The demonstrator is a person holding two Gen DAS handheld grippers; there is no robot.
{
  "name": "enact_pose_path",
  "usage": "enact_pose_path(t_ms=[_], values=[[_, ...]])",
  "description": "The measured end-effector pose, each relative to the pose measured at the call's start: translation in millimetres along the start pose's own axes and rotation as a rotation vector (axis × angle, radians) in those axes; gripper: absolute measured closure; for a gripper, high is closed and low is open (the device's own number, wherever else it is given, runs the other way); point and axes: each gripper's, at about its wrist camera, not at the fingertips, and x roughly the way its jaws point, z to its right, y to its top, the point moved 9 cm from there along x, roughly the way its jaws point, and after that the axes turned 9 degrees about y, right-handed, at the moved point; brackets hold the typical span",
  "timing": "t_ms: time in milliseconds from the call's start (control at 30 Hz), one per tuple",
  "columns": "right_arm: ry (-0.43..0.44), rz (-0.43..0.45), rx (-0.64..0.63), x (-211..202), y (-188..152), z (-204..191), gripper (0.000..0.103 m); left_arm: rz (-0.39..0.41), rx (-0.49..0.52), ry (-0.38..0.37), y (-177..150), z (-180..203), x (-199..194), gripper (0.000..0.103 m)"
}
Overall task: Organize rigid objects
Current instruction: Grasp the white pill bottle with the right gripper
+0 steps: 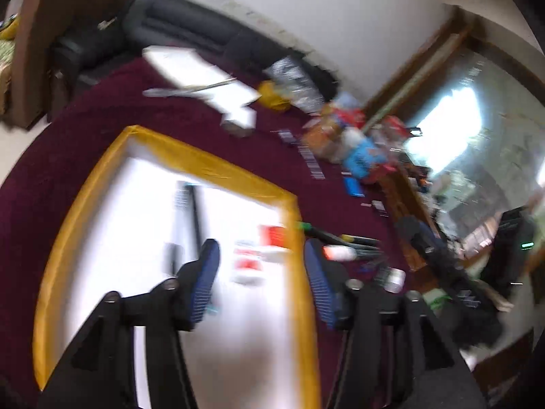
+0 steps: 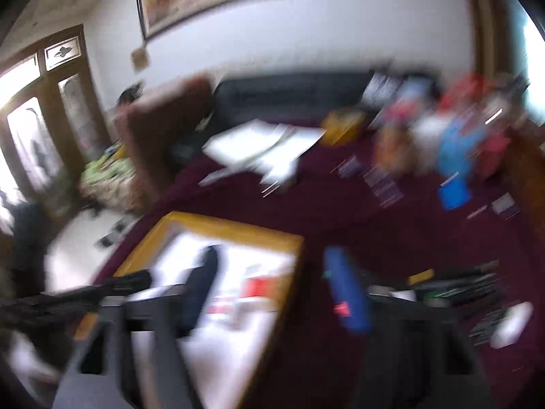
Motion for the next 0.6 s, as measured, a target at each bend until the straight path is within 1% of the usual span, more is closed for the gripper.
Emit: enact_pose_path(t_ms=[33,67,133,167,200,233,300,367,433,467,533,600], values=[[-0.044,0.051,-0.004,-17,-2,18,0.003,0.009,0.016,-0.029,-7,17,-6,0.041],[-0.068,0.072,0.019,-30,-7,39,0.003,0.016,0.032,-0.049,-14,31,-9,0.040],[-0.075,0.013,0.096,-41,-23,79,0.003,0.026,0.073,-0.076,-30,59,-13,0.038],[-0.087,-0.022,0.165,-48,-36,108,0.003,0.022,0.097,-0.090,-43,76,-12,0.036],[-0.110,-0.035,0.219,-55,-45,132,0.003,0.016,0.109,-0.098,-52,85,-11,0.035],[-0.157,-0.049,0.295,-67,-59,167,0.004,0.006,0.121,-0.109,-64,97,-8,0.035],[-0.203,-0.070,0.393,-85,-77,210,0.013,-0.016,0.138,-0.124,-89,118,2,0.036],[-0.241,-0.086,0.488,-103,-96,252,0.031,-0.033,0.147,-0.130,-107,132,13,0.036],[-0.254,-0.108,0.538,-113,-107,278,0.042,-0.096,0.182,-0.122,-127,147,30,0.036],[-0.249,-0.118,0.555,-117,-111,288,0.042,-0.114,0.195,-0.121,-133,153,34,0.036],[-0.256,-0.128,0.565,-113,-114,300,0.042,-0.127,0.217,-0.110,-142,160,38,0.036],[-0.268,-0.135,0.563,-106,-114,304,0.042,-0.139,0.244,-0.085,-148,165,43,0.036]])
